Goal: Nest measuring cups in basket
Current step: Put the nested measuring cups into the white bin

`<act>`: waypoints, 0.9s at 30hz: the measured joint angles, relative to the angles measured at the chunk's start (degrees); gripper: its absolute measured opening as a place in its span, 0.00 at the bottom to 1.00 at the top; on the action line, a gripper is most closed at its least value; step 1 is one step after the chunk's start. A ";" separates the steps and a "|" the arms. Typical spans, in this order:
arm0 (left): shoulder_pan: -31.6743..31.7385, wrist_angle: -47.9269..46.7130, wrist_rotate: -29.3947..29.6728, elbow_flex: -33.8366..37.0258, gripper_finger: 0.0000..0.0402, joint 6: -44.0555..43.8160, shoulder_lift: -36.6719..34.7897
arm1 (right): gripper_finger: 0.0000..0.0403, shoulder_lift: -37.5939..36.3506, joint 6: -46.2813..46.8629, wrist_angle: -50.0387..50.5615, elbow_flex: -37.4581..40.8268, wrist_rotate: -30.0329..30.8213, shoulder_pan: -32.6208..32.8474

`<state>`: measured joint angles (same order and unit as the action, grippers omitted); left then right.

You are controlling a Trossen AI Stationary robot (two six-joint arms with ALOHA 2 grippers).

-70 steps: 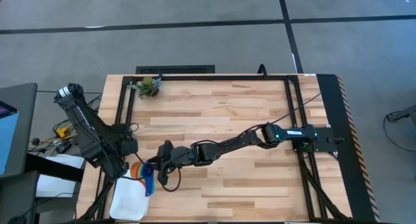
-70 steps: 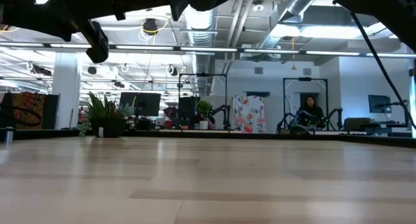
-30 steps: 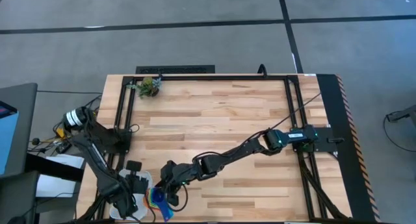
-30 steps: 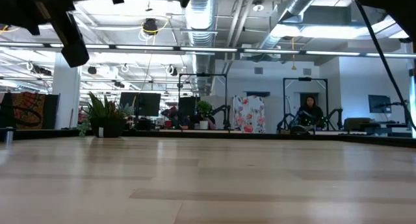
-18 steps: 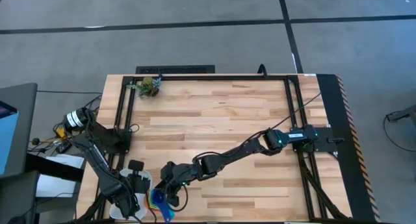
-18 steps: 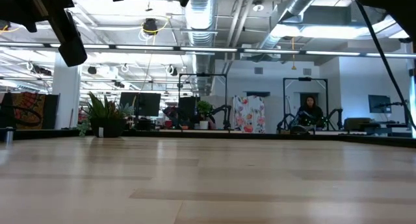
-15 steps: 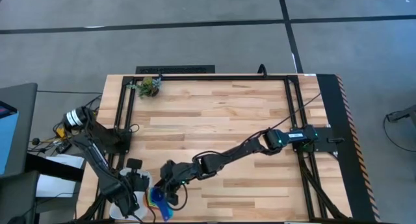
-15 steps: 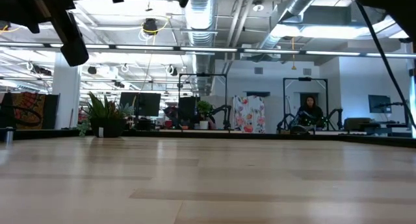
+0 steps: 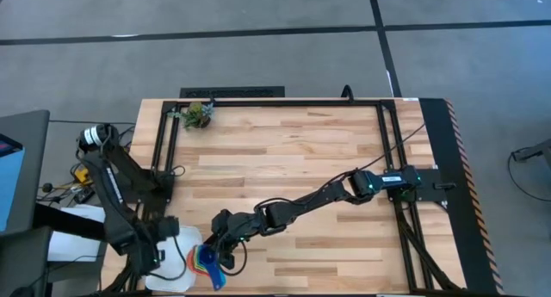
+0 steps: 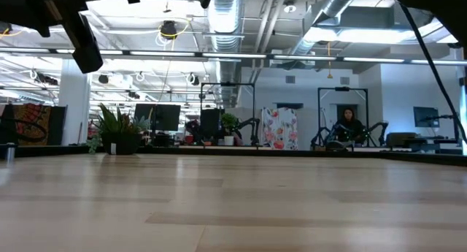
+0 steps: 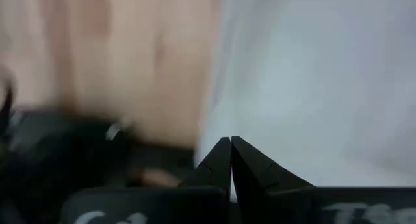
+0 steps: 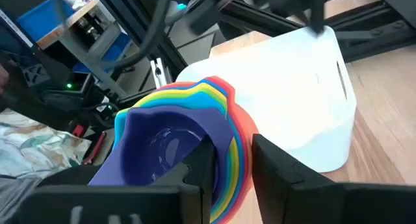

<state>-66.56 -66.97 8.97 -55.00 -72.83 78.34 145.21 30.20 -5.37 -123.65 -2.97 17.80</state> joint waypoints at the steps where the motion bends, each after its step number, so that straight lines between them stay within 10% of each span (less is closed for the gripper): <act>1: -0.40 -1.96 -0.89 0.00 0.00 -1.91 -0.46 | 0.25 0.00 -0.01 0.05 0.02 -0.01 0.00; 27: -3.00 -3.63 4.14 5.16 0.30 -7.75 -1.52 | 0.25 -2.80 -0.33 8.59 0.30 -5.91 2.05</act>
<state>-69.56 -70.60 13.11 -49.85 -80.57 76.82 142.41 29.87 3.22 -123.35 -8.88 19.86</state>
